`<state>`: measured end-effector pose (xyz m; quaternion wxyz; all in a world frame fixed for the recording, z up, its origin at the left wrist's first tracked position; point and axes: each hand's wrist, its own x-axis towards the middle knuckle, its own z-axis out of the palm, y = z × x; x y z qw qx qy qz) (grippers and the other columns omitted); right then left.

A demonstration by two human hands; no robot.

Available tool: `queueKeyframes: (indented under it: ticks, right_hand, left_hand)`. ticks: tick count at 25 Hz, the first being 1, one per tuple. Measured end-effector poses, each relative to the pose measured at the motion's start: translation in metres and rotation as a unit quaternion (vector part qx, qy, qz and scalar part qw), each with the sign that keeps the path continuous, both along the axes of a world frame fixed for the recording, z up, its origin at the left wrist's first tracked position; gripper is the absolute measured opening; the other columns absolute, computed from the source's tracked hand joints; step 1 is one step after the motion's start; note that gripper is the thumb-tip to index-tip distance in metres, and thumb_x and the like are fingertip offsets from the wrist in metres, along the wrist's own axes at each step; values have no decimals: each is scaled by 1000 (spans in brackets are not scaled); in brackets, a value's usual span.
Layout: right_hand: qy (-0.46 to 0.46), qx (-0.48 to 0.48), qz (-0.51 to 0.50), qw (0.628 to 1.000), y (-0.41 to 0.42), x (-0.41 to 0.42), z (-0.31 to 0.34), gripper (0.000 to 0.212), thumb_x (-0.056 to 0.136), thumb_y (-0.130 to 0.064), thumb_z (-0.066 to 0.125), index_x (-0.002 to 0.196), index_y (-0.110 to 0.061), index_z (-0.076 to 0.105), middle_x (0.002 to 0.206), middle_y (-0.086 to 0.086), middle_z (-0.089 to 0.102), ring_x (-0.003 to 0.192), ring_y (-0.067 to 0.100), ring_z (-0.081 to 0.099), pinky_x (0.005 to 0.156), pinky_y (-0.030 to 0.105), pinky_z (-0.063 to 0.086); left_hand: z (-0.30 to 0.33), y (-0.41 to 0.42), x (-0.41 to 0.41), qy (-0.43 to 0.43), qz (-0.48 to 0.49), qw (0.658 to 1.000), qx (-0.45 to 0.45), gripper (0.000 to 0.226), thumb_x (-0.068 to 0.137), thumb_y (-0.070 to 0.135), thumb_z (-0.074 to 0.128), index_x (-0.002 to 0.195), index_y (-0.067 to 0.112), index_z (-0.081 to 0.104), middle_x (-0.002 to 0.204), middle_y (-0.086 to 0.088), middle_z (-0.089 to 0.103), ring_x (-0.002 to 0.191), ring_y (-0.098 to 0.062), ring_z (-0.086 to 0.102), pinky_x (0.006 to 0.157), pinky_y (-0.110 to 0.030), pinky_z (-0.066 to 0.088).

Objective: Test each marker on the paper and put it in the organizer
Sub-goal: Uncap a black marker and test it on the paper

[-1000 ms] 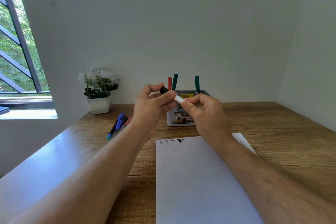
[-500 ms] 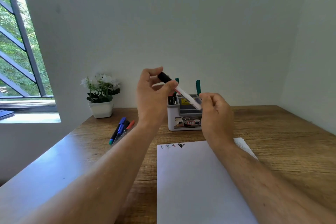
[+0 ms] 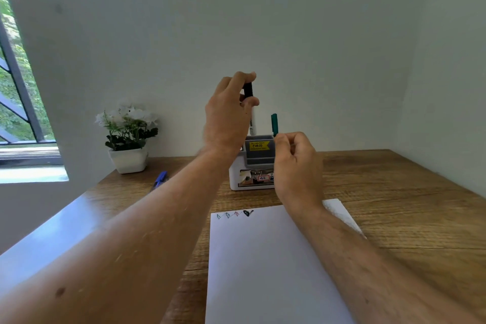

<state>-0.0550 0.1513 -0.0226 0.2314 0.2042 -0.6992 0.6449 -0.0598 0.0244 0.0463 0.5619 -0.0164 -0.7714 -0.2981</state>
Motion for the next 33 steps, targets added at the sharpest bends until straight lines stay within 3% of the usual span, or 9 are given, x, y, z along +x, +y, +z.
queueKeyframes:
  ticks: [4,8,16,25,30,33]
  right_hand:
    - [3,-2,-4,1000,-1,-2,1,23,102,-36,43,100,-20,59,86,-7,63,71,1,61,48,5,45]
    - [10,3,-1,1000,-3,-1,1,23,102,-38,43,98,-21,59,86,-6,64,76,6,64,50,8,48]
    - [10,17,-9,1000,-3,-2,1,27,101,-42,45,99,-21,62,81,-9,63,69,3,58,48,5,40]
    - [11,26,-18,999,-3,-4,1,28,101,-44,43,99,-23,61,85,-9,64,75,5,62,51,9,42]
    - [17,34,-11,999,-3,-3,1,26,101,-41,45,101,-21,60,89,-6,64,73,0,57,51,-1,40]
    - [30,47,-1,998,0,0,3,25,101,-40,45,102,-20,60,90,-5,65,75,3,60,51,5,46]
  left_hand:
    - [-3,-7,-14,-84,43,995,-23,41,90,13,68,128,28,62,113,10,56,86,-5,65,87,-29,55]
    - [-5,-10,-25,-161,96,981,-54,48,88,18,71,134,26,60,121,-3,62,106,-20,62,95,-32,49]
    - [-13,-10,-36,-235,168,951,-114,53,88,23,71,139,23,55,133,-12,62,122,-28,57,99,-41,47]
    - [-14,-10,-32,-209,176,957,-93,58,82,22,78,134,19,52,117,-7,64,106,-26,61,78,-33,42]
    - [-4,-13,-12,-165,161,972,-32,36,85,19,75,119,19,61,106,-4,67,94,-20,62,71,-31,47]
    - [3,-14,10,-158,141,977,31,18,84,20,76,98,22,65,86,3,68,76,-15,66,68,-35,55]
